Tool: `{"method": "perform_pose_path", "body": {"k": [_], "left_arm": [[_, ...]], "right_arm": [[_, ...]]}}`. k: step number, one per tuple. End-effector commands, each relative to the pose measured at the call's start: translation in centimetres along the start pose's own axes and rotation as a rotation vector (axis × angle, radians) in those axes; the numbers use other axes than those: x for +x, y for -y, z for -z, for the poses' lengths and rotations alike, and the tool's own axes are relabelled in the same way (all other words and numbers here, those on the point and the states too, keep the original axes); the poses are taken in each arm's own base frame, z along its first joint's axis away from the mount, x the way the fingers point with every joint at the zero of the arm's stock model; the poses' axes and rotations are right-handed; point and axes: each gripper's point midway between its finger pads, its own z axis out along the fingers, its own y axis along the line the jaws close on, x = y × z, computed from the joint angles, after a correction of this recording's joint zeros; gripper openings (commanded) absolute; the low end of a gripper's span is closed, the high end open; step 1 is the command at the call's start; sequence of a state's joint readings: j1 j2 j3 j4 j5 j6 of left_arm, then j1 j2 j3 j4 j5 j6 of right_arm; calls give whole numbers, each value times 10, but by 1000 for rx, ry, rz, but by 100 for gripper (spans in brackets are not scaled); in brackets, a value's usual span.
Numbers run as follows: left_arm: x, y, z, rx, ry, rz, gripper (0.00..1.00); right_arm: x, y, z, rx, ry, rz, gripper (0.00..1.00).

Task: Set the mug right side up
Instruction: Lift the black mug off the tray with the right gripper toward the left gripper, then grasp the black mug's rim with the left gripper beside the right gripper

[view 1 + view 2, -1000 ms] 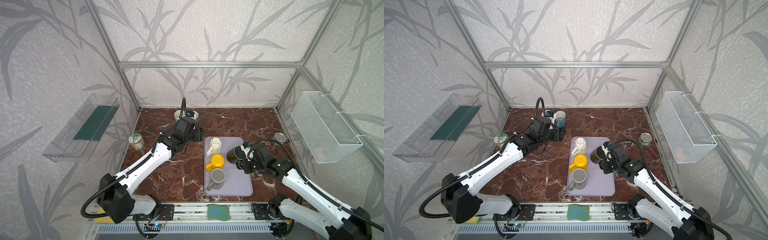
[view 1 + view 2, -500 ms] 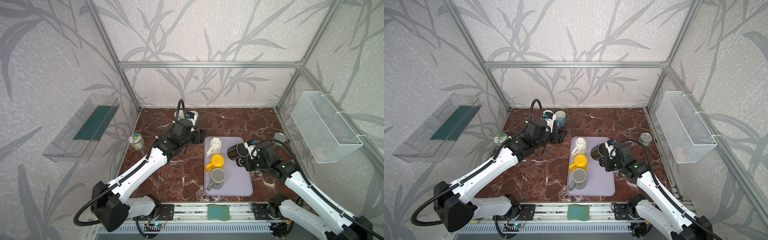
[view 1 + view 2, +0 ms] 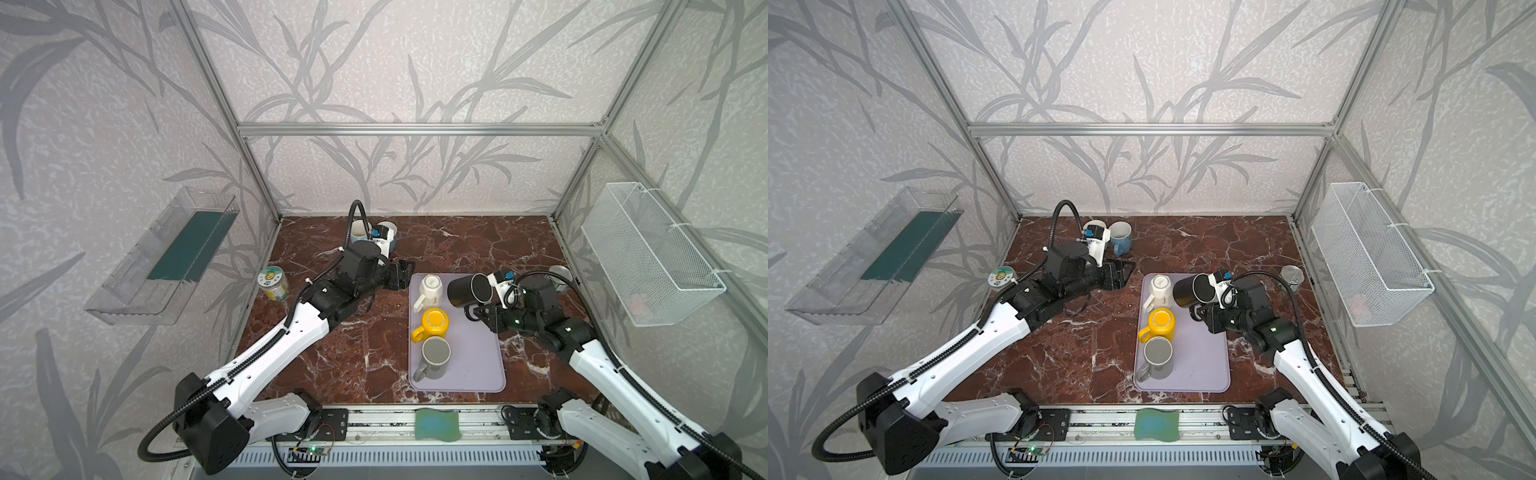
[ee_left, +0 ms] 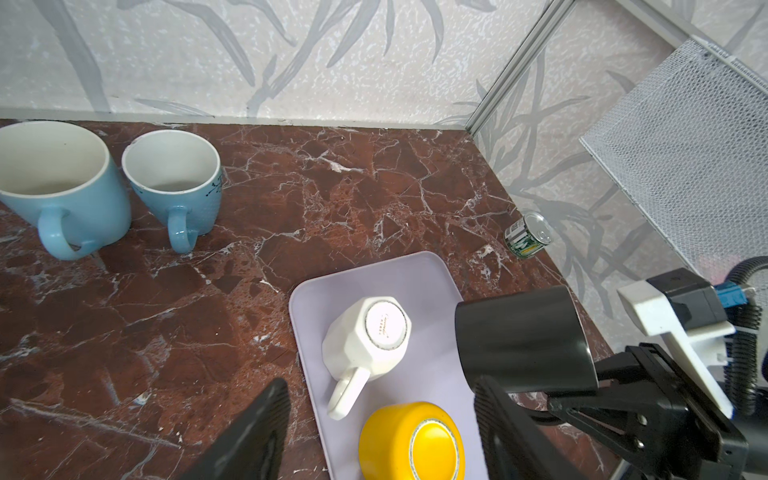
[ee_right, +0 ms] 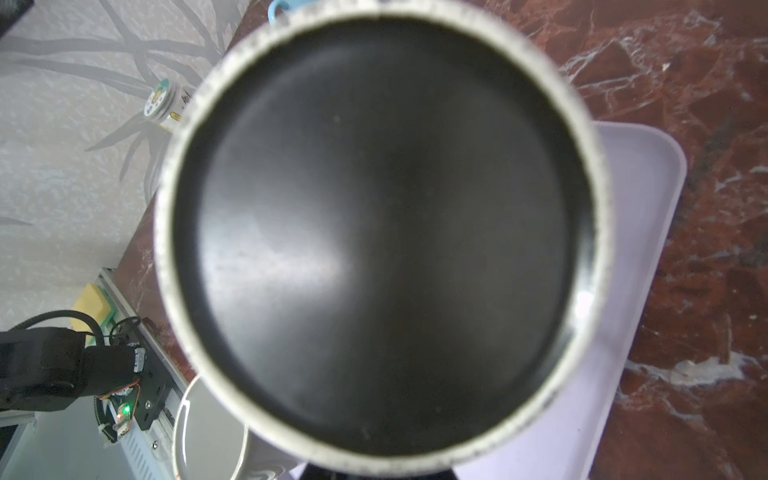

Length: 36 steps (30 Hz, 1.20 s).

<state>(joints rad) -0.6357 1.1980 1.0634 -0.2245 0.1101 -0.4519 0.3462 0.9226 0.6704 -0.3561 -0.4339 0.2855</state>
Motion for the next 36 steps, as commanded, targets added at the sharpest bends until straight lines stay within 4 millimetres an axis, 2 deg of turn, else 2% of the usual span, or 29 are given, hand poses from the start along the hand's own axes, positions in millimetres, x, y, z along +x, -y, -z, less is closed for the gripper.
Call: {"method": "perform_pose_path", "body": {"k": [1, 7, 17, 25, 30, 36], "left_arm": [[-7, 21, 5, 119, 56, 59, 73], [-12, 43, 11, 224, 86, 93, 72], [-7, 44, 24, 222, 74, 76, 72], [-8, 60, 17, 310, 62, 99, 71], [-12, 80, 19, 399, 65, 96, 70], [-1, 106, 19, 502, 36, 45, 70]], "right_arm": [[-63, -39, 21, -159, 197, 133, 0], [-93, -49, 33, -234, 263, 133, 0], [-137, -60, 41, -371, 355, 98, 0], [-148, -69, 46, -443, 389, 97, 0], [-150, -74, 54, -457, 413, 123, 0], [-153, -77, 58, -486, 417, 129, 0]]}}
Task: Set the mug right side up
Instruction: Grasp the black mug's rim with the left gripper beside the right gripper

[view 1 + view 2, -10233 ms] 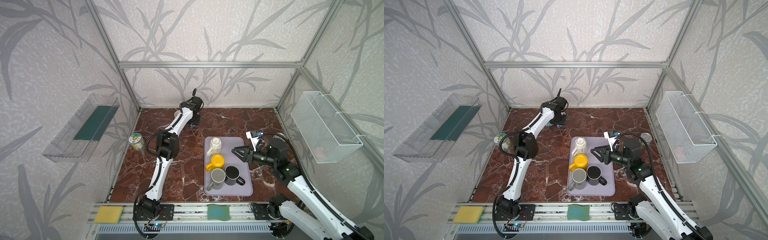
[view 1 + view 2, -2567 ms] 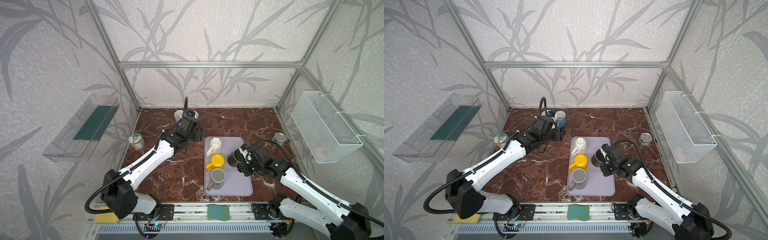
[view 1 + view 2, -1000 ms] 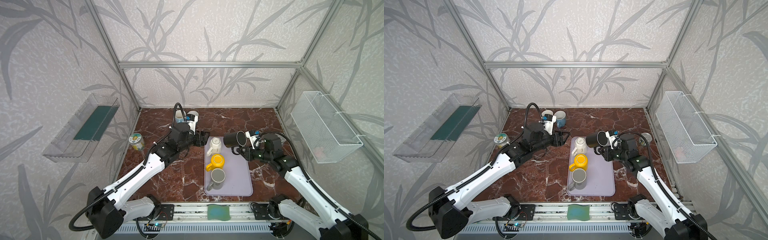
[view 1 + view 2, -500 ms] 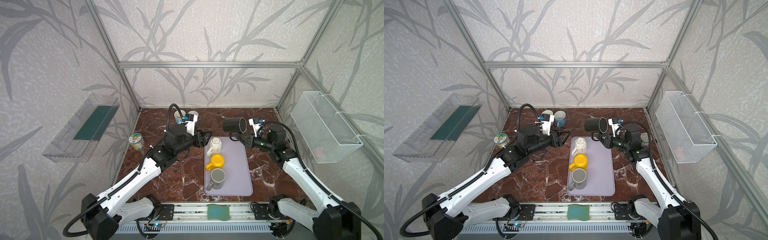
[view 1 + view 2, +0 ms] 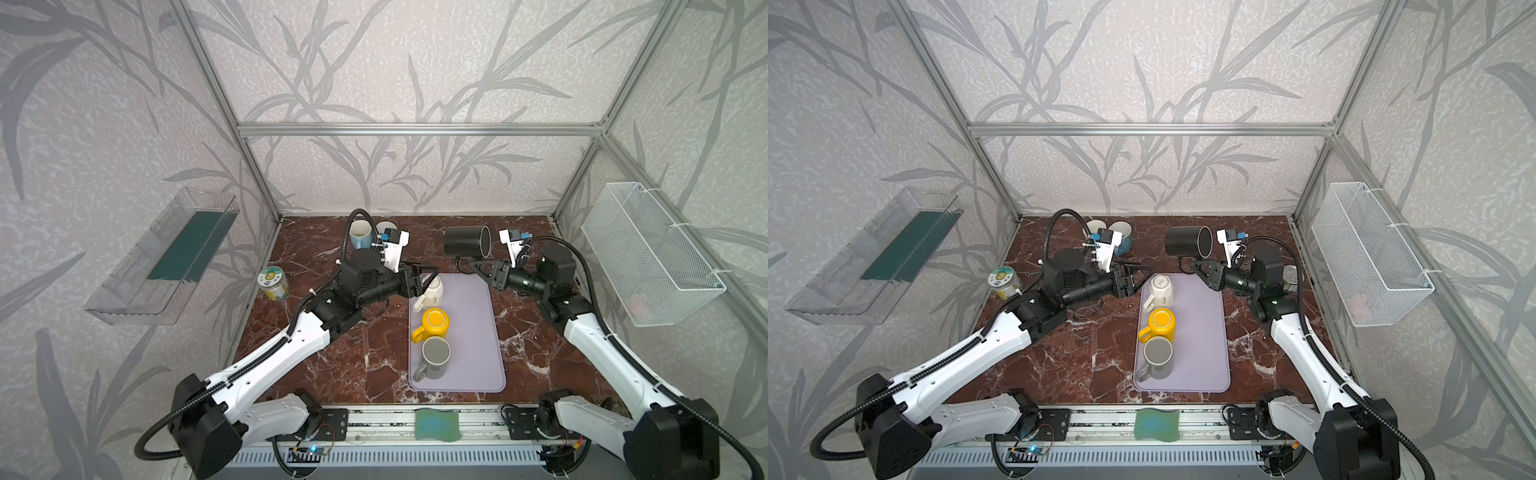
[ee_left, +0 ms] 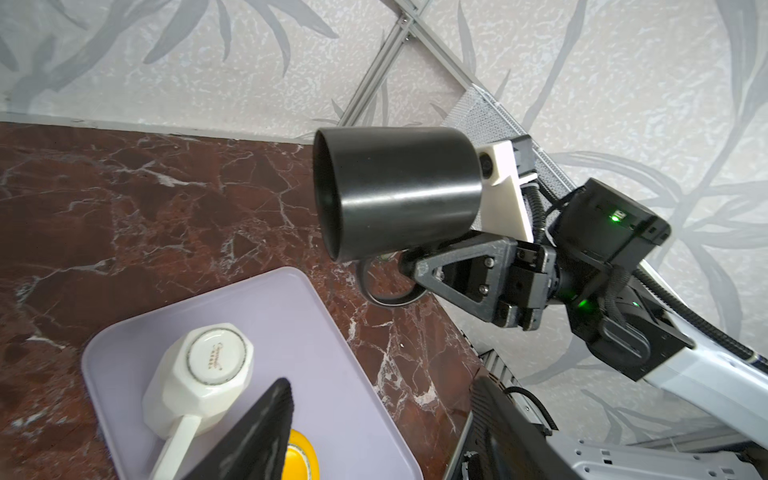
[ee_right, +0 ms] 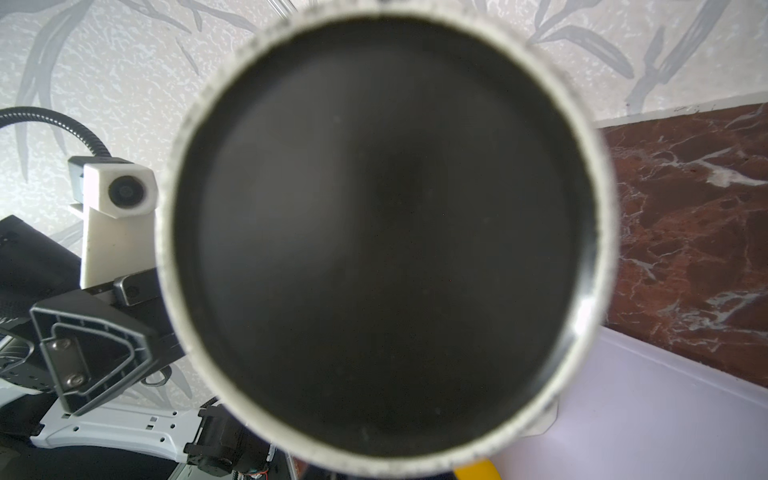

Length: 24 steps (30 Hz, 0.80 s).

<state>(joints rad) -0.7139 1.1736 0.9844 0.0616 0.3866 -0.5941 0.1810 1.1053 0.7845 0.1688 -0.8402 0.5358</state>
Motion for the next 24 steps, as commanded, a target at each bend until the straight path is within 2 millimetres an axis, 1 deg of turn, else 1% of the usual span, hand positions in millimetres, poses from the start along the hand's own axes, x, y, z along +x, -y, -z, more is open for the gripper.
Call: {"method": "perform_pose_path", "body": {"k": [1, 3, 7, 12, 16, 24], "left_arm": [[0, 20, -5, 91, 3, -34, 70], [1, 16, -9, 80, 7, -25, 70], [-8, 10, -13, 37, 34, 31, 67], [-16, 15, -21, 79, 73, 42, 65], [-20, 19, -31, 112, 85, 34, 63], [-31, 32, -46, 207, 102, 51, 60]], "right_arm": [[-42, -46, 11, -126, 117, 177, 0], [-43, -47, 10, -142, 122, 180, 0], [-47, -59, 10, -206, 124, 196, 0], [-52, -68, 11, -260, 128, 186, 0], [-55, -76, 13, -297, 140, 190, 0], [-59, -90, 18, -354, 144, 181, 0]]}}
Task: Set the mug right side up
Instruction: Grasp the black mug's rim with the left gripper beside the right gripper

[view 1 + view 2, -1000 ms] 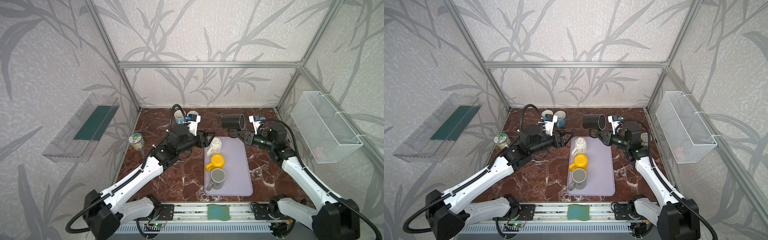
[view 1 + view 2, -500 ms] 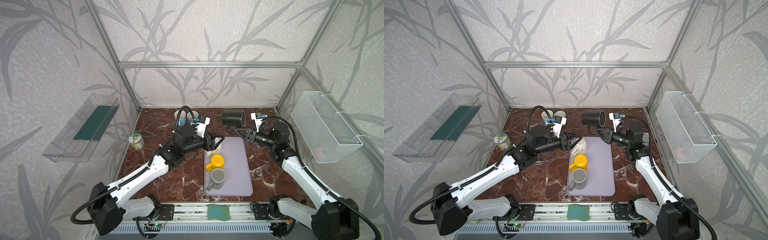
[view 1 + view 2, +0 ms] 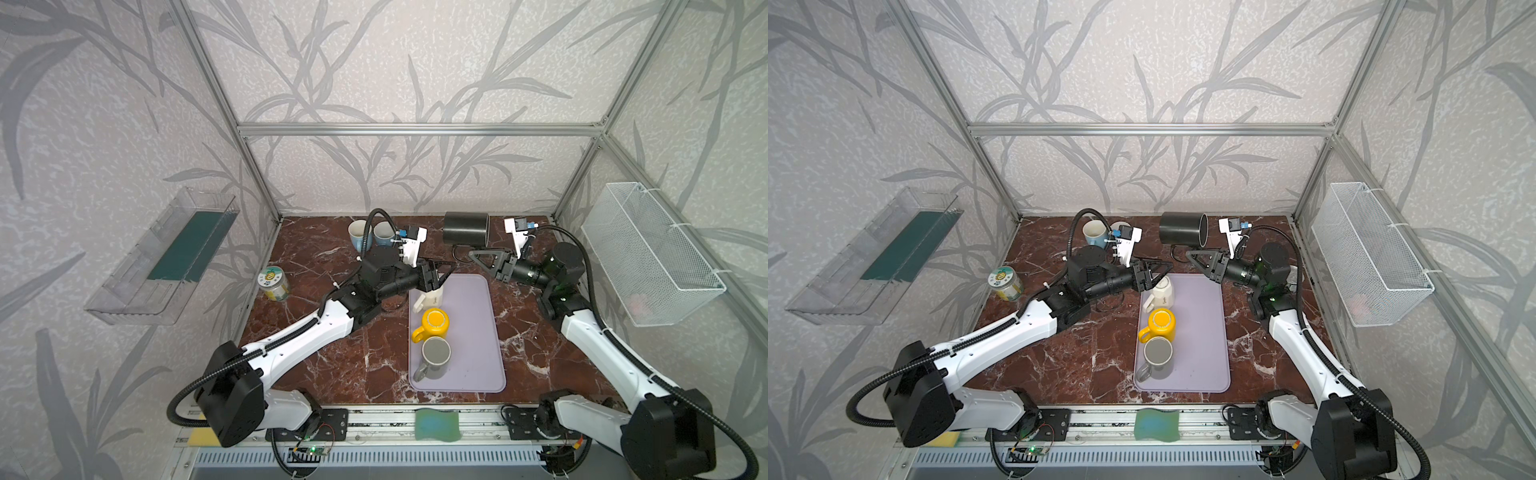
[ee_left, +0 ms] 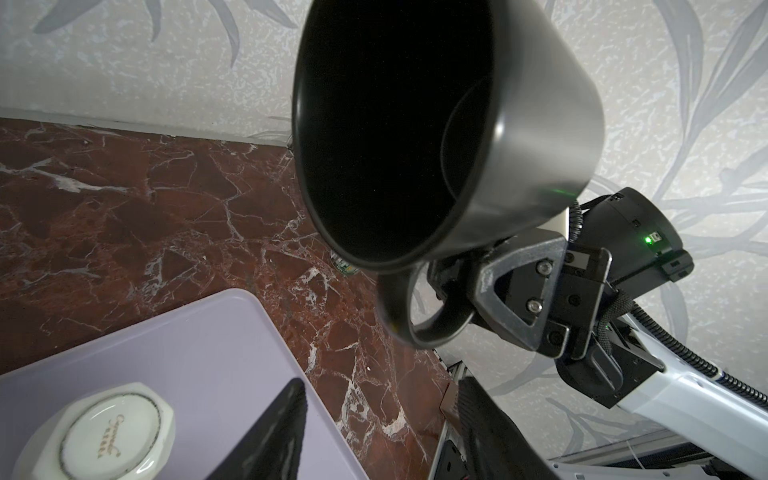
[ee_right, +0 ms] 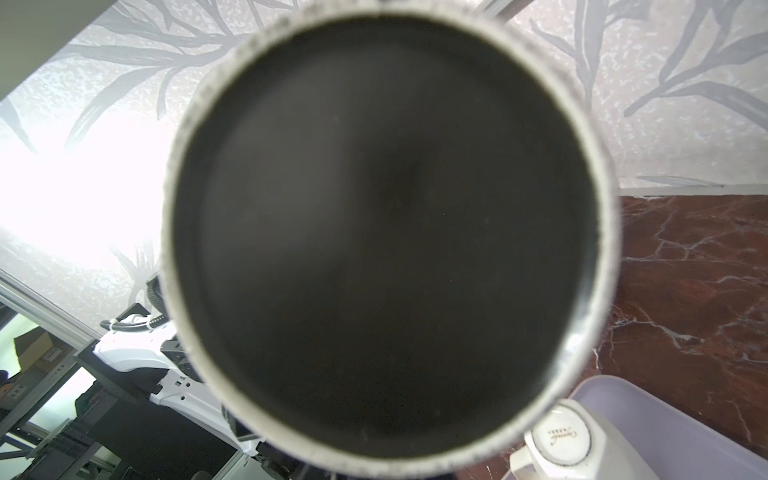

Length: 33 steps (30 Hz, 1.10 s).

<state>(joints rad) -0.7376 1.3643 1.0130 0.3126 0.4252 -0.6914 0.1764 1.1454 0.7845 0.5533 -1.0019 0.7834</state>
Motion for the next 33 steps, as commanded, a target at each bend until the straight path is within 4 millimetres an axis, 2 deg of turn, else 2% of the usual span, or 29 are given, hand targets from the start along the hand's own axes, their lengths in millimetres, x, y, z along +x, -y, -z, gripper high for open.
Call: {"method": "perform_pose_path", "body": {"k": [1, 6, 7, 8, 9, 25, 29, 33], "left_arm": [[-27, 33, -1, 127, 74, -16, 60], [-30, 44, -2, 190, 73, -26, 55], [-31, 45, -1, 199, 73, -26, 48], [-32, 46, -1, 208, 71, -29, 35], [-33, 47, -1, 211, 73, -29, 30], [-50, 56, 5, 317, 112, -17, 29], [-54, 59, 7, 353, 119, -10, 24], [-58, 61, 11, 392, 138, -1, 24]], "right_arm": [[-29, -43, 3, -112, 56, 155, 0], [-29, -46, 3, -129, 67, 151, 0], [-29, -47, 3, -134, 71, 149, 0], [-28, -47, 3, -137, 75, 147, 0], [-28, -48, 3, -140, 76, 147, 0], [-17, -55, -6, -195, 52, 128, 0], [-14, -54, -10, -221, 50, 102, 0], [-14, -53, -13, -247, 59, 70, 0]]}}
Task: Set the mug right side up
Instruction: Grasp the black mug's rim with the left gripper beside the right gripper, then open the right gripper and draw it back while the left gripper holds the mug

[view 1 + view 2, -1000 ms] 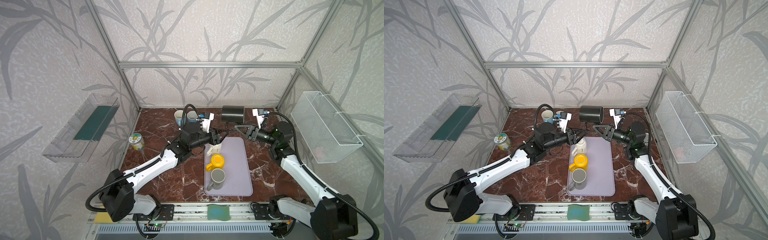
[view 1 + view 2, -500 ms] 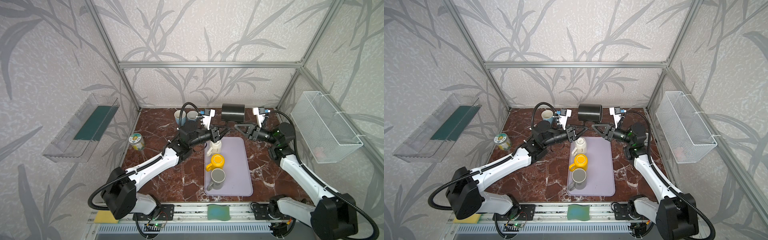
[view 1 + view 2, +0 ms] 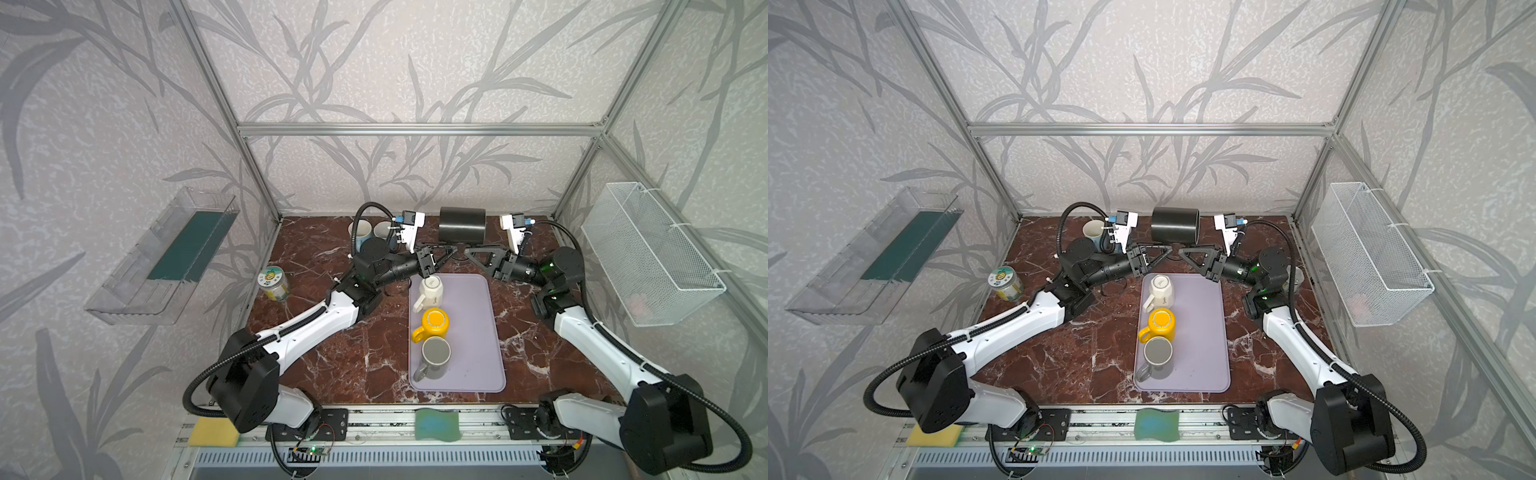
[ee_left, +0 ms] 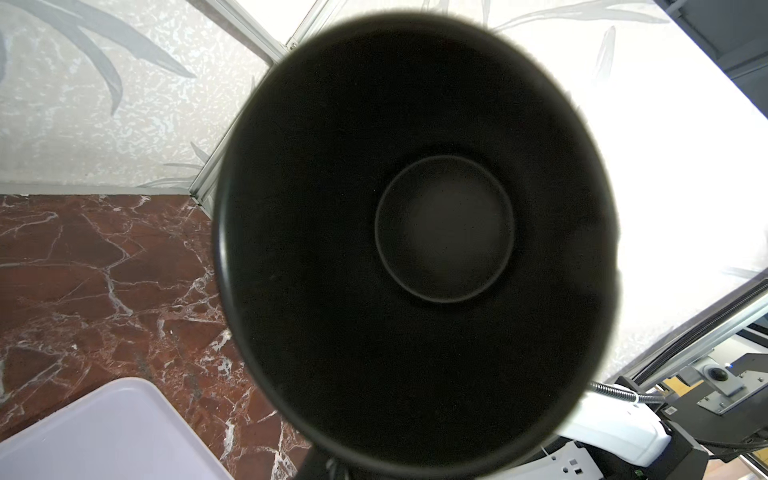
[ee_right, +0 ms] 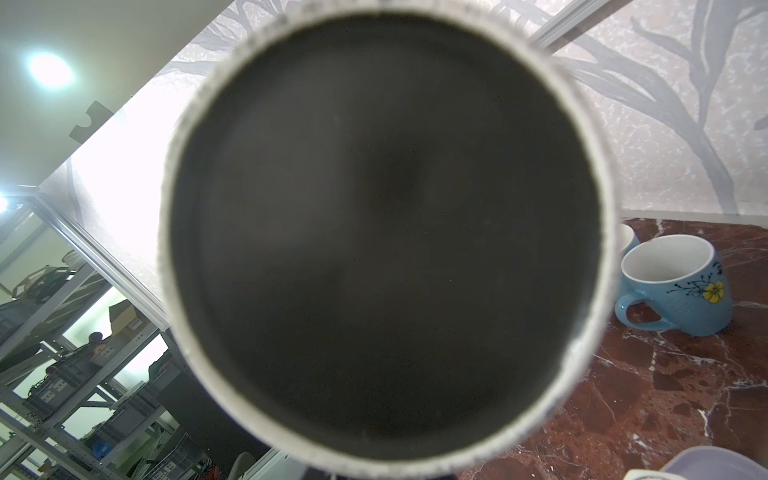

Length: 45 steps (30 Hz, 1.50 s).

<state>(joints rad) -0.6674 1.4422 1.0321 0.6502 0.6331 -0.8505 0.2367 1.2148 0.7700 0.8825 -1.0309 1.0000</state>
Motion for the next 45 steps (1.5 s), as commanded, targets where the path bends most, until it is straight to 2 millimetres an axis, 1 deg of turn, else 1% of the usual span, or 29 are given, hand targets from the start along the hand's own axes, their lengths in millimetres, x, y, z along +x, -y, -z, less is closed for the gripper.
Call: {"method": "perform_pose_path", "body": {"k": [1, 7, 13, 16, 18, 21, 22, 25, 26, 31, 37, 39, 41, 45], "left_arm": [[-18, 30, 3, 130, 53, -31, 24], [-19, 30, 3, 165, 63, -20, 24], [-19, 30, 2, 183, 60, -19, 24], [-20, 31, 3, 185, 61, -20, 20], [-21, 31, 4, 187, 63, -20, 19], [-22, 27, 4, 178, 71, -2, 16], [-21, 25, 3, 174, 71, 2, 14], [-19, 20, 3, 157, 71, 9, 1], [-20, 19, 3, 153, 74, 11, 0], [-19, 19, 3, 151, 68, 20, 0], [-19, 26, 3, 183, 67, 17, 0], [-20, 25, 3, 184, 75, 30, 0], [-20, 24, 2, 184, 76, 42, 0], [-22, 25, 0, 202, 87, 56, 0]], "right_arm": [[-9, -23, -2, -90, 35, 78, 0], [-9, -21, -6, -121, 42, 39, 0], [-3, -16, -10, -131, 27, 13, 0], [0, -13, -10, -129, 20, 7, 0], [1, -12, -10, -127, 18, 3, 0], [3, -10, -10, -121, 12, 2, 0], [3, -9, -10, -116, 12, 0, 0], [5, -8, -10, -112, 7, -1, 0], [5, -7, -10, -108, 5, -3, 0], [7, -6, -9, -91, -4, 3, 0], [11, -4, -8, -61, -20, 10, 0], [13, -2, -7, -43, -24, 11, 1], [15, -1, -7, -28, -34, 16, 15], [17, 4, -7, -7, -41, 12, 39]]}}
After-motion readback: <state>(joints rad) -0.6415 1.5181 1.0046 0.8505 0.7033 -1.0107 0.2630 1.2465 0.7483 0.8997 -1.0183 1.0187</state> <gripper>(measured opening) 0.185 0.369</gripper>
